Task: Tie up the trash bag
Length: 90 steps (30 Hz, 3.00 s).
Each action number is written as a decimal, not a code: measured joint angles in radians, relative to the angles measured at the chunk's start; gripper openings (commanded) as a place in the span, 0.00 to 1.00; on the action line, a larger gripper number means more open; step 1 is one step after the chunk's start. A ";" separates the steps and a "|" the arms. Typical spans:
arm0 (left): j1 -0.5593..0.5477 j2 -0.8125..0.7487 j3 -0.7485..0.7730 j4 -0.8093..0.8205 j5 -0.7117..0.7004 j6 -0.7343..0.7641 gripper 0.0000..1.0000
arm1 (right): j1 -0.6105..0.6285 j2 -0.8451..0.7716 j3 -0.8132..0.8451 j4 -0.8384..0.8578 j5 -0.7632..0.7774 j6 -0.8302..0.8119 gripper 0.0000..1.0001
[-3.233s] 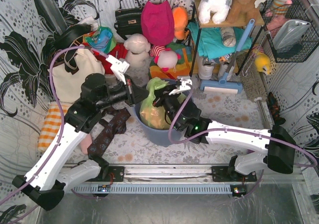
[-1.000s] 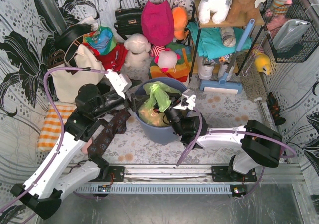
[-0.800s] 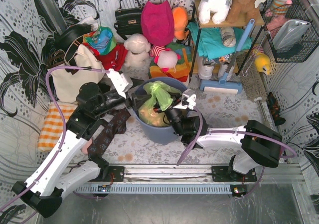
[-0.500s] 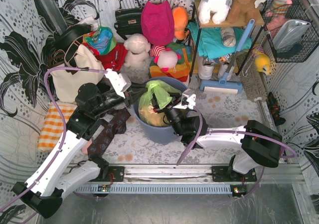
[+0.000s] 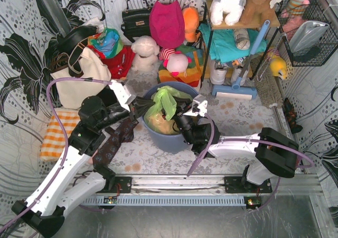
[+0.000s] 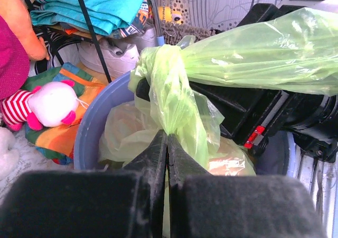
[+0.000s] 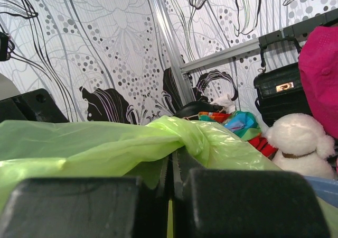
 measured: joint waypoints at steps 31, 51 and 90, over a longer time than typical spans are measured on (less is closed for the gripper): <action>0.013 -0.052 0.019 -0.146 0.046 -0.135 0.46 | 0.000 0.064 0.046 0.015 -0.158 -0.062 0.00; 0.004 0.112 0.357 -0.251 -0.291 -0.424 0.47 | 0.003 0.095 0.063 0.014 -0.210 -0.071 0.00; 0.005 0.098 0.276 -0.299 -0.032 -0.505 0.02 | 0.004 0.111 0.074 0.014 -0.206 -0.082 0.00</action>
